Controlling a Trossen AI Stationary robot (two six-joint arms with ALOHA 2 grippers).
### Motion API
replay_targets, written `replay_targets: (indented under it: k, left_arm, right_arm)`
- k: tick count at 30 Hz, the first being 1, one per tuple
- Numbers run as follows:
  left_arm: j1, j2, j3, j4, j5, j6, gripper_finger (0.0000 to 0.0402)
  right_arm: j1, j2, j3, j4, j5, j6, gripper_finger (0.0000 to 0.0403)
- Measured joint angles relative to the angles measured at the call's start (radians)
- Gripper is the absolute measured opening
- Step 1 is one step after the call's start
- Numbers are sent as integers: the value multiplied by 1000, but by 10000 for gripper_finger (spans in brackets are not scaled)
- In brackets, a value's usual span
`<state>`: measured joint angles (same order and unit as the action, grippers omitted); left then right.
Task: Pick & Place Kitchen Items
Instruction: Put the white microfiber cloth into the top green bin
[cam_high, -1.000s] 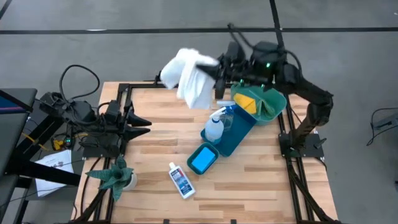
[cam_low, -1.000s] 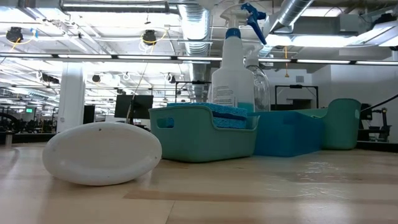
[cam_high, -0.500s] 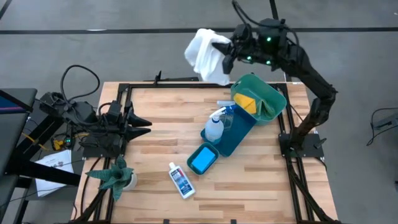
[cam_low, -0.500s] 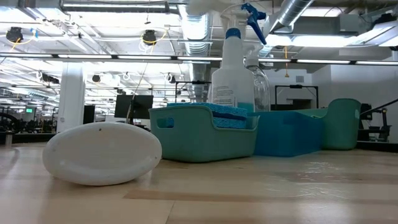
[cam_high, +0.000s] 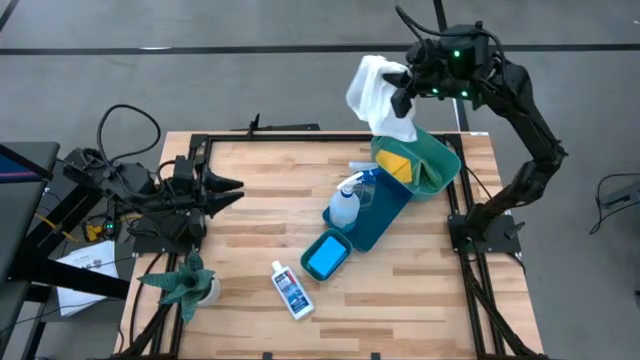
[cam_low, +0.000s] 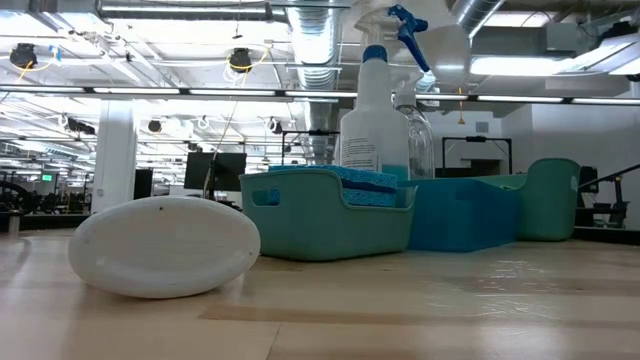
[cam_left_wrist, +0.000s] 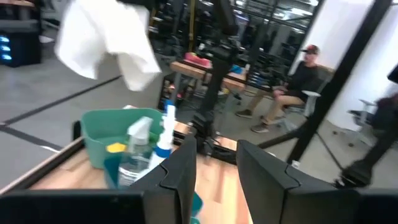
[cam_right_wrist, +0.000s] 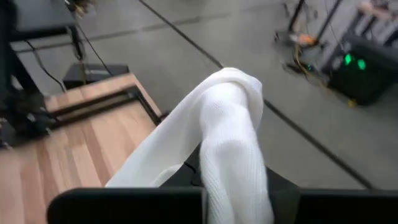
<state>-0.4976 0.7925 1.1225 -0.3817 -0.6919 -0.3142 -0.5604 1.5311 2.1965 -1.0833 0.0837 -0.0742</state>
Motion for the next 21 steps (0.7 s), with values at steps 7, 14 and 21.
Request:
replay_targets:
  k: [7, 14, 21]
  left_arm:
    - [0, 0, 0, 0, -64, 20, 110]
    - [1, 0, 0, 1, -135, 23, 110]
    - [1, 0, 0, 1, -147, 22, 110]
  right_arm:
    - [-64, -151, -269, 6, 12, 46, 9]
    - [-111, -355, -666, 158, 54, 114, 9]
    - [-166, -508, -967, 231, 60, 246, 9]
